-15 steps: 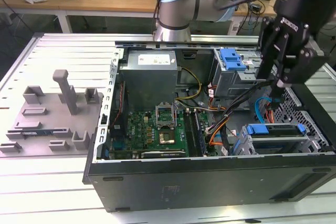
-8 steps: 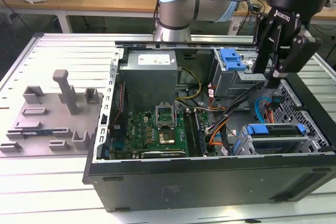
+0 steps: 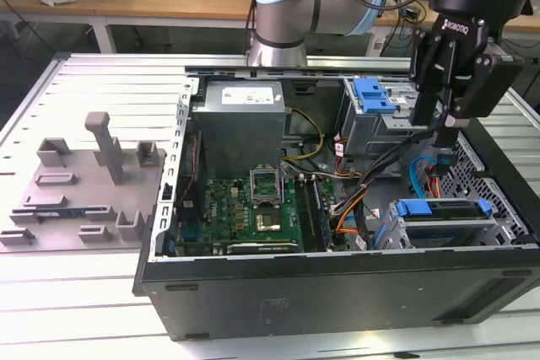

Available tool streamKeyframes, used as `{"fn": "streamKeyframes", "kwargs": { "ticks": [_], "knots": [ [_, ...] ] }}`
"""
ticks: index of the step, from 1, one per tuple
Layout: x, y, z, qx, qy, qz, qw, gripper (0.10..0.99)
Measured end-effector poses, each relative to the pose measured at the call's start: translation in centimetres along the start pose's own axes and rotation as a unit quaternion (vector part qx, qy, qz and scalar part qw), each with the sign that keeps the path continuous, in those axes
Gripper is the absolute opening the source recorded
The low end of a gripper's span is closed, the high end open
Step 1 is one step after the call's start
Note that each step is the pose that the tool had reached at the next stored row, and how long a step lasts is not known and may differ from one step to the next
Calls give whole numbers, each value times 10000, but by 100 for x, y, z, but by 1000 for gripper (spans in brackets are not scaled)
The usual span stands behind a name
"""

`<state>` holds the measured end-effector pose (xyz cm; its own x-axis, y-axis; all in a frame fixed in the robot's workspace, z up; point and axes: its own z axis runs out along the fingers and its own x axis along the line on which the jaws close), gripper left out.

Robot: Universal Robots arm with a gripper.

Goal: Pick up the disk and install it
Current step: 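Insert the first disk wire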

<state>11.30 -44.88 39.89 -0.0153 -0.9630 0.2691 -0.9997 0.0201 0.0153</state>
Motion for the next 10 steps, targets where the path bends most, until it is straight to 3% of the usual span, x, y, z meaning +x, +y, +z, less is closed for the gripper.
{"fn": "streamKeyframes", "kwargs": {
  "ticks": [1, 2, 4, 5, 6, 7, 8, 9, 10],
  "knots": [
    [-1, 0, 2, -2, -62, 28, 10000, 565],
    [-5, -9, 14, -13, -82, 72, 9999, 565],
    [-12, -62, 28, -21, -77, 100, 9999, 565],
    [-21, -94, 35, -23, -54, 109, 9999, 565],
    [-37, -105, 36, -22, 1, 114, 9999, 565],
    [-54, -106, 32, -21, 86, 117, 9999, 565],
    [-87, -106, 24, -18, 221, 120, 9997, 565],
    [-132, -107, 11, -12, 398, 124, 9991, 565],
    [-160, -108, 4, -9, 517, 126, 9986, 565]
  ]
}}
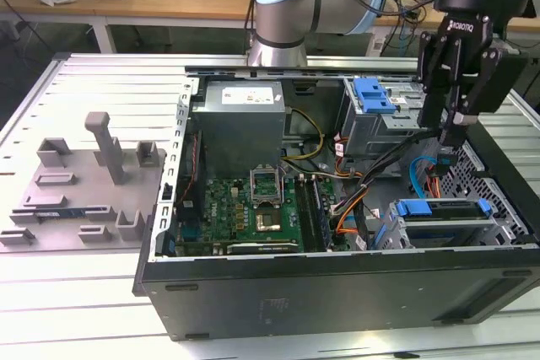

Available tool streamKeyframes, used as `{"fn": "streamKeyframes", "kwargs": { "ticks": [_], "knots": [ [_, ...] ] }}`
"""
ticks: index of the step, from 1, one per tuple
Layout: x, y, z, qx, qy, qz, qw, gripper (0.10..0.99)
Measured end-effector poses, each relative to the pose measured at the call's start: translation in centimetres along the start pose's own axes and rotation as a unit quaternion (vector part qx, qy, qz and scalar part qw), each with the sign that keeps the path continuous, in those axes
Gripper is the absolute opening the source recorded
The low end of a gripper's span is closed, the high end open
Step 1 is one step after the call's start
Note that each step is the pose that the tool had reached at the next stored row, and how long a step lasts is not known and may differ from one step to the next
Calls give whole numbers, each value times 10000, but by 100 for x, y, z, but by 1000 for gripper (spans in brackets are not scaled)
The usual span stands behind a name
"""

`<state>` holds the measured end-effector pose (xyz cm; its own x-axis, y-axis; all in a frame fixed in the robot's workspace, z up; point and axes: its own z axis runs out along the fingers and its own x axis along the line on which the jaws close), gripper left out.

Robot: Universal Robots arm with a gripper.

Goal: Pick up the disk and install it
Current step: 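Insert the first disk wire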

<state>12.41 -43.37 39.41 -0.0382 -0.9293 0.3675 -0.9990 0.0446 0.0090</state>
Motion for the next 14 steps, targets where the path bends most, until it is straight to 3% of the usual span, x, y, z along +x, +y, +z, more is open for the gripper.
{"fn": "streamKeyframes", "kwargs": {
  "ticks": [1, 2, 4, 5, 7, 10, 12, 14],
  "knots": [
    [-20, 0, -9, 7, 104, 3, 9999, 565],
    [-47, 1, -18, 20, 247, 9, 9997, 565],
    [-104, 1, -39, 34, 423, 17, 9991, 565],
    [-189, -6, -63, 38, 518, 20, 9986, 565],
    [-261, -73, -52, 38, 535, 21, 9986, 565],
    [-311, -293, 20, 39, 536, 20, 9986, 565],
    [-332, -393, 60, 39, 536, 20, 9986, 565],
    [-346, -429, 93, 37, 536, 24, 9986, 565]
  ]
}}
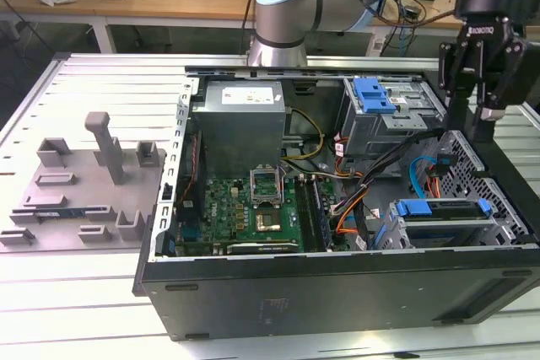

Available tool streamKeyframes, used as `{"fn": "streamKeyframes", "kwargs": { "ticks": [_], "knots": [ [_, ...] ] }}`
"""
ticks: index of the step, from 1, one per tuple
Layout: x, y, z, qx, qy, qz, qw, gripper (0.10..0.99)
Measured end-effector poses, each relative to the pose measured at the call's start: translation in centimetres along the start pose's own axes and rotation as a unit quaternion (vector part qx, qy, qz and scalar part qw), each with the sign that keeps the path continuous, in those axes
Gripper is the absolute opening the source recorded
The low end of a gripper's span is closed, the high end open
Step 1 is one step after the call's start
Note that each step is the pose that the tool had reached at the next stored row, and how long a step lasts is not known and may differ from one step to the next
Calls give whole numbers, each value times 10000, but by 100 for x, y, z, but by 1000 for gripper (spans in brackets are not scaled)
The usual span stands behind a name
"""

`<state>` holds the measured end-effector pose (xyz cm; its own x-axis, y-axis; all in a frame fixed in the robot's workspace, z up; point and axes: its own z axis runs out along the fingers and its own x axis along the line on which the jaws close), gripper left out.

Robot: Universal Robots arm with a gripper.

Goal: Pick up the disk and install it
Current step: 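Insert the first disk wire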

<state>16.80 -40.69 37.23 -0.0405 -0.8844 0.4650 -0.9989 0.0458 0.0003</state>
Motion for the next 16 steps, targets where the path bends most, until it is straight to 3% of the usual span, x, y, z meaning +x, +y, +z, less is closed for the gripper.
{"fn": "streamKeyframes", "kwargs": {
  "ticks": [1, 3, 4, 6, 13, 16],
  "knots": [
    [-22, 0, 43, -7, 0, 13, 10000, 486],
    [-37, -1, 68, -1, 0, 25, 10000, 486],
    [-45, -1, 86, 28, -1, 58, 10000, 416],
    [-55, 3, 100, 113, 3, 167, 9998, 416],
    [-108, 15, 159, 31, 8, 484, 9988, 416],
    [-194, 55, 171, 40, 13, 511, 9987, 416]
  ]
}}
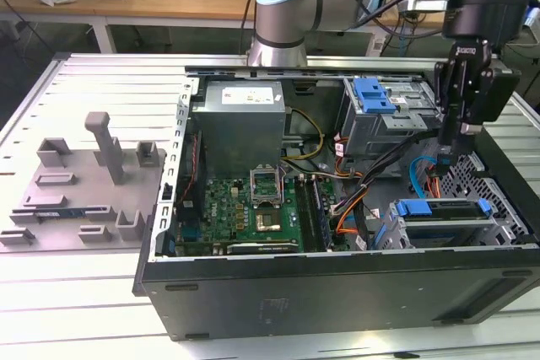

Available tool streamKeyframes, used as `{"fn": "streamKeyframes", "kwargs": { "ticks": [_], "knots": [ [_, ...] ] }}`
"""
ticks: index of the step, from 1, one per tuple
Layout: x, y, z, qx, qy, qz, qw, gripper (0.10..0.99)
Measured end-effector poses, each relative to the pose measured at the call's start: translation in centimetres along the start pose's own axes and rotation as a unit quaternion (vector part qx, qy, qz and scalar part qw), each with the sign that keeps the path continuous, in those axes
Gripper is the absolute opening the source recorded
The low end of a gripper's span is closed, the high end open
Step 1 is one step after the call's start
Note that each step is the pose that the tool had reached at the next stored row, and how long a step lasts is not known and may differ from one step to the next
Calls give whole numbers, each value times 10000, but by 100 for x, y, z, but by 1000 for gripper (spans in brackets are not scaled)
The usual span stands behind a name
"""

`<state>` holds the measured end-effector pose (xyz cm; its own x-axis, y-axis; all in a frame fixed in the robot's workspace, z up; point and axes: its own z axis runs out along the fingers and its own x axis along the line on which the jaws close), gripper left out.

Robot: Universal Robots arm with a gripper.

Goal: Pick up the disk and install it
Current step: 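Insert the first disk wire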

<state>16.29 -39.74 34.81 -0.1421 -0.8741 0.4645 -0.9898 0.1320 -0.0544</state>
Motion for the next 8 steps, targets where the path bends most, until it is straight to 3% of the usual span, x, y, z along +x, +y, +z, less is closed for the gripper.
{"fn": "streamKeyframes", "kwargs": {
  "ticks": [3, 8],
  "knots": [
    [-46, 2, 74, -18, 2, 34, 10000, 416],
    [-53, -7, 84, -29, 14, -37, 10000, 416]
  ]
}}
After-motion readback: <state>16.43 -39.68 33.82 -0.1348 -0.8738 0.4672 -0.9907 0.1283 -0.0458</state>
